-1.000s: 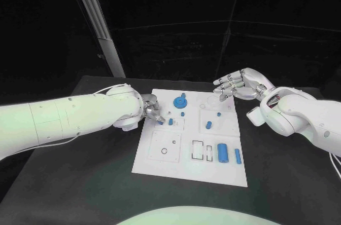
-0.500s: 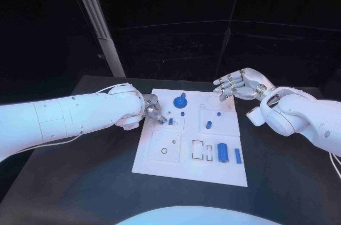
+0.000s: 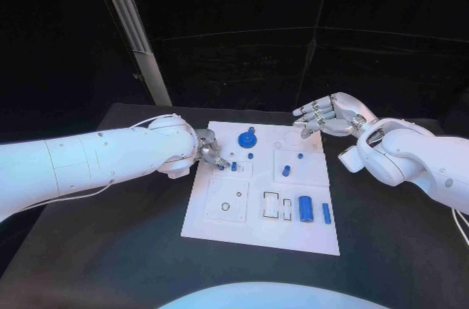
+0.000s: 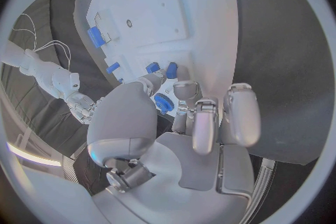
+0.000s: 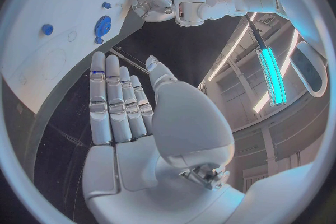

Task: Assemble the parts on the task board

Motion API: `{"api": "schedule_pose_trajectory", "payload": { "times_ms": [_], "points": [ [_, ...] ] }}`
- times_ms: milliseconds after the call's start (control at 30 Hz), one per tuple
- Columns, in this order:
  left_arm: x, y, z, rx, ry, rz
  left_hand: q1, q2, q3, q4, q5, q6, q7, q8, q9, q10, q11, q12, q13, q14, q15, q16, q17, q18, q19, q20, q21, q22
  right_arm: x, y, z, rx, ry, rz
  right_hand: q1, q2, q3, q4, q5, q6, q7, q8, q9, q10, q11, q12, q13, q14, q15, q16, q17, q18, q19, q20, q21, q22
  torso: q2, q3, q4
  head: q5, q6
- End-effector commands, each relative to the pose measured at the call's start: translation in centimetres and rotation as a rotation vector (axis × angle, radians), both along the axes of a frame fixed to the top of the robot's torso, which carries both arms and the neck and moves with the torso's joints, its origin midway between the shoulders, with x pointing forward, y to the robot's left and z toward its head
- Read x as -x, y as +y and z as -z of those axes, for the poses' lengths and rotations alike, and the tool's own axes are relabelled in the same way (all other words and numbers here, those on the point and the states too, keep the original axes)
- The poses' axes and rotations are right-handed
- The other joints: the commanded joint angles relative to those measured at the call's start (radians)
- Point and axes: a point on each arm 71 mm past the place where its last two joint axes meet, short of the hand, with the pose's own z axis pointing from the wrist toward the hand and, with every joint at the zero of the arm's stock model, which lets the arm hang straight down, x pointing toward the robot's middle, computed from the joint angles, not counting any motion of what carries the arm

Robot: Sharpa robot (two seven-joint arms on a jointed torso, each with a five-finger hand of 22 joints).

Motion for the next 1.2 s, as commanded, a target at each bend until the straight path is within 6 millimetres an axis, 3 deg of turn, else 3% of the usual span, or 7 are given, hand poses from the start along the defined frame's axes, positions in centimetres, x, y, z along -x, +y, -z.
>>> {"api": "schedule_pose_trajectory", "payload": {
  "times_ms": [33,400,733,833,933,1033,1200],
  "points": [
    [-0.1,0.3,0.0,-0.009,-0.008,-0.019,-0.022,0.004,-0.075,0.039,0.006,0.001,0.005,0.003,-0.002,0.0,0.0,0.002,-0.003,0.104,-0.005,0.003,0.263,-0.003,0.007,0.003,0.004,0.0,0.0,0.1,-0.1,-0.002,-0.005,-0.007,-0.005,0.007,-0.001,-0.002,0.005,-0.008,-0.001,0.006,0.001,-0.006,-0.002,0.005,-0.002,-0.006,-0.002,0.004,-0.001,0.003,0.005,0.004,-0.003,-0.001,-0.001,-0.0005,0.0012,0.0,0.001],
    [-0.4,1.0,-0.4,0.065,-0.058,-0.047,-0.009,0.074,-0.396,0.12,0.006,-0.05,0.024,-0.019,-0.016,-0.084,0.016,-0.084,-0.133,0.104,0.003,0.003,0.263,0.004,-0.008,0.01,-0.028,-0.027,-0.1,0.1,-0.1,0.0,-0.003,-0.004,-0.005,0.008,-0.001,-0.002,0.006,-0.008,-0.001,0.006,0.001,-0.006,-0.002,0.005,-0.002,-0.006,-0.002,0.004,-0.001,0.003,0.005,0.004,-0.004,-0.001,0.0,-0.0008,0.0008,-0.002,0.002],
    [-0.5,1.2,-1.7,0.342,-0.103,-0.059,0.051,0.149,-0.463,0.119,0.006,-0.225,0.118,-0.14,-0.108,-0.314,0.103,-0.245,-0.299,0.033,0.076,-0.134,0.058,0.063,-0.167,0.072,-0.295,-0.299,-0.2,0.0,-0.1,0.001,-0.002,0.0,-0.005,0.008,-0.001,-0.002,0.006,-0.008,-0.001,0.006,0.001,-0.006,-0.002,0.005,-0.002,-0.007,-0.002,0.004,-0.002,0.003,0.005,0.005,-0.004,-0.001,0.0,-0.0008,0.0008,-0.007,0.007],
    [-0.6,0.5,-2.2,0.428,-0.136,-0.007,0.157,0.169,-0.445,0.102,0.006,-0.226,0.132,-0.144,-0.131,-0.394,0.124,-0.283,-0.337,-0.104,0.094,-0.326,-0.19,0.109,-0.332,0.093,-0.536,-0.523,-0.2,0.0,-0.1,0.001,-0.003,0.001,-0.005,0.008,-0.001,-0.002,0.006,-0.008,-0.001,0.006,0.001,-0.006,-0.002,0.005,-0.002,-0.007,-0.002,0.004,-0.002,0.003,0.005,0.005,-0.004,-0.001,0.0,0.0005,0.0,-0.01,0.01],
    [-0.7,-0.8,-2.9,0.512,-0.199,0.088,0.314,0.192,-0.385,0.045,0.008,-0.247,0.154,-0.165,-0.16,-0.489,0.146,-0.35,-0.394,-0.329,0.119,-0.597,-0.501,0.11,-0.409,0.112,-0.631,-0.58,-0.2,-0.1,-0.1,0.001,-0.004,0.003,-0.004,0.008,0.0,-0.002,0.006,-0.009,-0.001,0.006,0.001,-0.007,-0.002,0.006,-0.002,-0.007,-0.002,0.004,-0.002,0.003,0.005,0.005,-0.004,-0.001,0.0,-0.0005,0.0001,-0.013,0.013],
    [-0.8,-1.9,-3.5,0.514,-0.274,0.188,0.427,0.183,-0.324,-0.013,0.009,-0.236,0.158,-0.186,-0.188,-0.517,0.152,-0.409,-0.449,-0.363,0.124,-0.641,-0.548,0.113,-0.423,0.12,-0.671,-0.607,-0.2,0.0,0.0,0.001,-0.004,0.002,-0.004,0.008,0.0,-0.002,0.006,-0.009,-0.001,0.006,0.001,-0.007,-0.002,0.006,-0.002,-0.007,-0.002,0.004,-0.002,0.003,0.005,0.005,-0.005,-0.002,0.002,-0.0015,-0.0027,-0.014,0.014],
    [-1.3,-4.0,-3.9,0.398,-0.406,0.341,0.477,0.092,-0.235,-0.055,0.005,-0.152,0.146,-0.274,-0.285,-0.406,0.138,-0.508,-0.594,-0.251,0.108,-0.574,-0.547,0.118,-0.336,0.104,-0.667,-0.623,-0.3,0.1,0.0,0.0,-0.005,0.001,-0.004,0.008,0.0,-0.002,0.006,-0.009,-0.001,0.006,0.001,-0.007,-0.002,0.006,-0.002,-0.007,-0.002,0.004,-0.002,0.003,0.005,0.005,-0.005,-0.002,0.002,-0.0007,-0.0034,-0.015,0.018]
  ]
}}
